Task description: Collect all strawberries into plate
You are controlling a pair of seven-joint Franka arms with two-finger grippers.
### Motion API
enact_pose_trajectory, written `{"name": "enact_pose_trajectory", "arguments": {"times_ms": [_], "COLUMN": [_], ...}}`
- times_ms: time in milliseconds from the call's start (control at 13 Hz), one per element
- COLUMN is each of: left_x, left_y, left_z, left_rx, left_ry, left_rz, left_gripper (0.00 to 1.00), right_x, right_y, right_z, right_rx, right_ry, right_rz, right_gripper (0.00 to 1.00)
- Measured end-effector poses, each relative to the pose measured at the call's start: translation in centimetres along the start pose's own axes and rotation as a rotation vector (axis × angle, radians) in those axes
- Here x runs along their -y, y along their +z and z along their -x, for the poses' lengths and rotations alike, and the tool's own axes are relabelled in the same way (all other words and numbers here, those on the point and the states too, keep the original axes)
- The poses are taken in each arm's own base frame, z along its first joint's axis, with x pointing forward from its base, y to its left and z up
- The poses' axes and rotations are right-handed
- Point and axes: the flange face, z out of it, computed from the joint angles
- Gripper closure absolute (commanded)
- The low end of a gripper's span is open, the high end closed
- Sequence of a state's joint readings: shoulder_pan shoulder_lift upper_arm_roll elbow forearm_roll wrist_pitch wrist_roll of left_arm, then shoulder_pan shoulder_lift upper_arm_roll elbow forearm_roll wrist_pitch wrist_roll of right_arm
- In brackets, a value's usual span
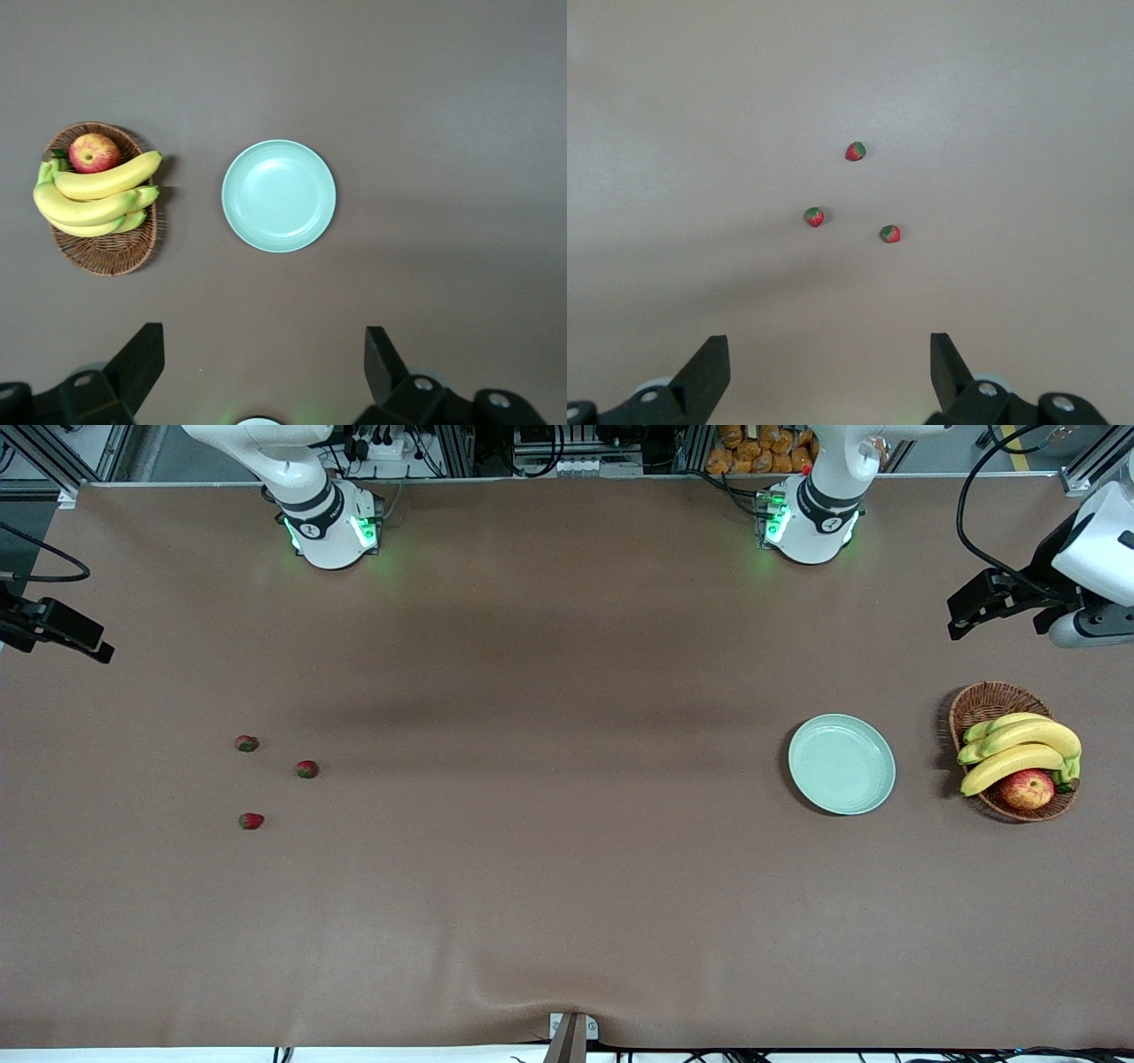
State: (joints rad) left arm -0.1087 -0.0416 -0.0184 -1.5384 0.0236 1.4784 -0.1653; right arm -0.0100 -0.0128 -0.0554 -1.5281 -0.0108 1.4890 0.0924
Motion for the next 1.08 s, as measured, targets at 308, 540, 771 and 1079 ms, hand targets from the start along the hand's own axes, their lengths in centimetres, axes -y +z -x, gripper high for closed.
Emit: {"name": "enact_pose_trajectory", "arguments": {"times_ms": [308,540,771,1079], "left_x": [-1.3,-1.4,-1.5,-1.5], "left_y": [-0.1,0.1,0.6,0.5], "left_z": [0.2,0.1,-0.2,-0.2], "left_rx": [0.001,0.006,0.014,0.014], "left_ry": [0.021,0.024,0.024,0.024], "left_rz": [0.022,0.021,0.02,0.02], "left_gripper": [0.0,0.0,0.0,0.0], "right_x": [0.0,0.0,0.0,0.0], "right_y": [0.0,0.0,0.0,0.2], "right_z": [0.0,0.0,0.0,-0.1], "right_rx": [0.0,0.0,0.0,0.003], "right_ry": [0.0,0.0,0.0,0.0], "right_rz": [0.0,0.0,0.0,0.0], "right_gripper": [0.0,0.0,0.0,0.0]}}
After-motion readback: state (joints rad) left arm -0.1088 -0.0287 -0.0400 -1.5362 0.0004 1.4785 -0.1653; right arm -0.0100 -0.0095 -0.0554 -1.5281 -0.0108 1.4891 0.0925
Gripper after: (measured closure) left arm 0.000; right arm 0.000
